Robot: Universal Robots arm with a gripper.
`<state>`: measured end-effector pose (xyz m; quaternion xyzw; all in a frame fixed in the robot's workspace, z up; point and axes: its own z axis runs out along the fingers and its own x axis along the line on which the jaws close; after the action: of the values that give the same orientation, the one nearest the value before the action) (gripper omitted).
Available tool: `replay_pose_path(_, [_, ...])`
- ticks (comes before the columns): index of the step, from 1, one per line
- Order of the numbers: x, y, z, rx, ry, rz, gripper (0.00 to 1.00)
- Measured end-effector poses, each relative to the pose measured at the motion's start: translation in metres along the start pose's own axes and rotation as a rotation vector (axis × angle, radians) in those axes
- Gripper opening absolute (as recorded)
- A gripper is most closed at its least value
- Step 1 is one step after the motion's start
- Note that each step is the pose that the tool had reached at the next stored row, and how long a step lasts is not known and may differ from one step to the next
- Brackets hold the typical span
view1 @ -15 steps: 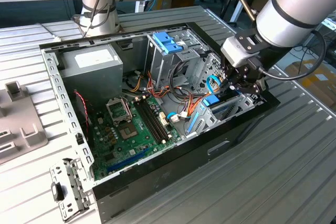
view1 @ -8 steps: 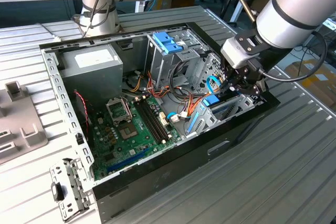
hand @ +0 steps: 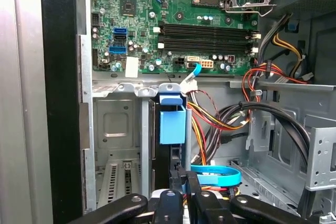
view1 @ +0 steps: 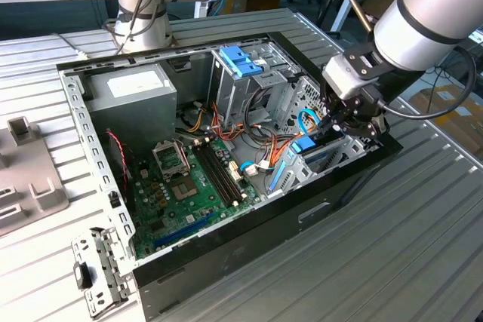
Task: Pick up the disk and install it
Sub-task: 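Insert the second disk wire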
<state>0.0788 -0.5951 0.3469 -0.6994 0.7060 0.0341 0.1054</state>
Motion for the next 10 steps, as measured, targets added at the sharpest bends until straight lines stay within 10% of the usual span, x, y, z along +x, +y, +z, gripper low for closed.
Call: replay_pose_path(10, [0.0014,0.0012,0.0024,0.0,0.0001,0.0,0.16])
